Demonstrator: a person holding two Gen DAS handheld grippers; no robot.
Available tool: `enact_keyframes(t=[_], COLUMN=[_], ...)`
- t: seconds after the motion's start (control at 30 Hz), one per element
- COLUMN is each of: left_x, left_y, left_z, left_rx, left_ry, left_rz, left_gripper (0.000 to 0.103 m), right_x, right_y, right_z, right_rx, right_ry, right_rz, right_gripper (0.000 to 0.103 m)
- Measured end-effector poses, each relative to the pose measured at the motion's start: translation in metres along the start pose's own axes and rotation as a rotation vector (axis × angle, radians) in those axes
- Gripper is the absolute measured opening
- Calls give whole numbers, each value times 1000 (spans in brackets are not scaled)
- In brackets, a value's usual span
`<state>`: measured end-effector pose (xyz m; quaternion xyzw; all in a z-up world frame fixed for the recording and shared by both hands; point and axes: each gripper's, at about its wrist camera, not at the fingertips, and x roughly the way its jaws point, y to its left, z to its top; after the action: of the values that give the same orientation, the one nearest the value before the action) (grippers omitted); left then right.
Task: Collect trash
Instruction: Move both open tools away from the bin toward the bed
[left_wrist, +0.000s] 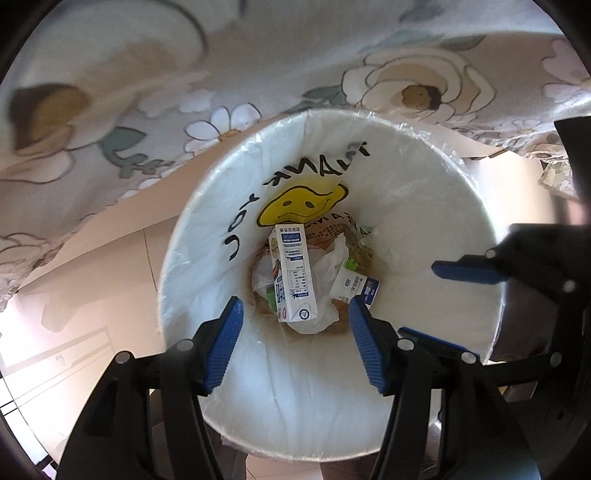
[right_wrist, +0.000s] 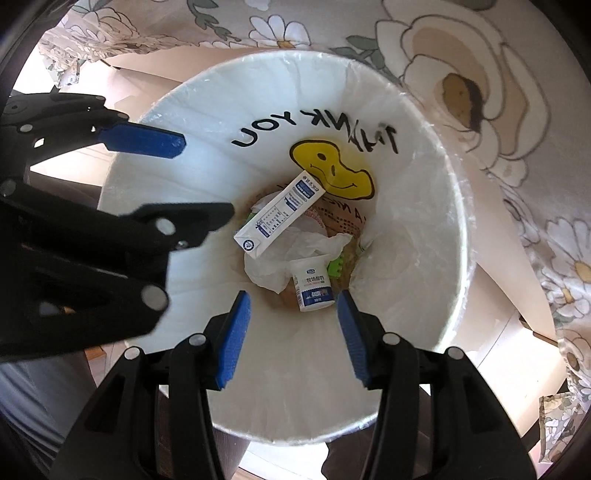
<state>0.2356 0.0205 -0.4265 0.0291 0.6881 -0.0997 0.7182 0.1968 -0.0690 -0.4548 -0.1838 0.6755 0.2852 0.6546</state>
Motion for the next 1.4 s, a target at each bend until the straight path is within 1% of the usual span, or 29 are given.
enact_keyframes(t=[0.07, 0.17, 0.37, 0.57, 0.77, 0.83, 0.87, 0.9, 0.97, 1.1, 1.13, 1.17, 1.27, 1.33, 1.4], left_x=[-9, -27, -79, -145, -219, -246, -260, -274, -301, -350, -362, -373, -405, -423, -440], left_y=[0, 0, -7, -16, -22, -20, -18, -16, -13, -4, -1, 1, 3, 4, 7], left_z=[-2, -5, -14, -26, -36, -37, -36, -36, -34, -26, -24, -22, -18, -13, -4], left_rx=[1, 14, 63, 111, 160, 164, 162, 159, 155, 144, 142, 141, 147, 155, 163], left_ry=[-14, -48, -136, -227, -324, -357, -374, -391, -429, -477, -491, -505, -553, -582, -601], left_rz=[9, 29, 78, 118, 175, 191, 200, 207, 213, 230, 242, 255, 315, 350, 361], left_gripper=[62, 62, 62, 62, 62, 62, 65, 67, 70, 72, 75, 79, 84, 87, 88], right_x=[-9, -27, -75, -144, -232, -264, -280, -297, -330, -386, -399, -412, -445, -465, -486], right_y=[-2, -5, 0, 15, 26, 29, 30, 32, 35, 35, 37, 37, 42, 46, 44], right_z=[-3, -7, -18, -27, -32, -33, -33, -34, -35, -34, -33, -33, -32, -28, -26], right_rx=[-5, 11, -19, -92, -138, -157, -167, -177, -199, -216, -219, -222, -243, -254, -256], right_ry=[-10, -34, -95, -183, -297, -335, -357, -383, -421, -477, -489, -505, -546, -564, -591], right_rz=[-12, -3, -38, -98, -156, -185, -205, -226, -245, -271, -279, -295, -342, -345, -344], right_gripper=[50, 50, 50, 50, 50, 53, 60, 63, 64, 65, 66, 70, 72, 74, 77])
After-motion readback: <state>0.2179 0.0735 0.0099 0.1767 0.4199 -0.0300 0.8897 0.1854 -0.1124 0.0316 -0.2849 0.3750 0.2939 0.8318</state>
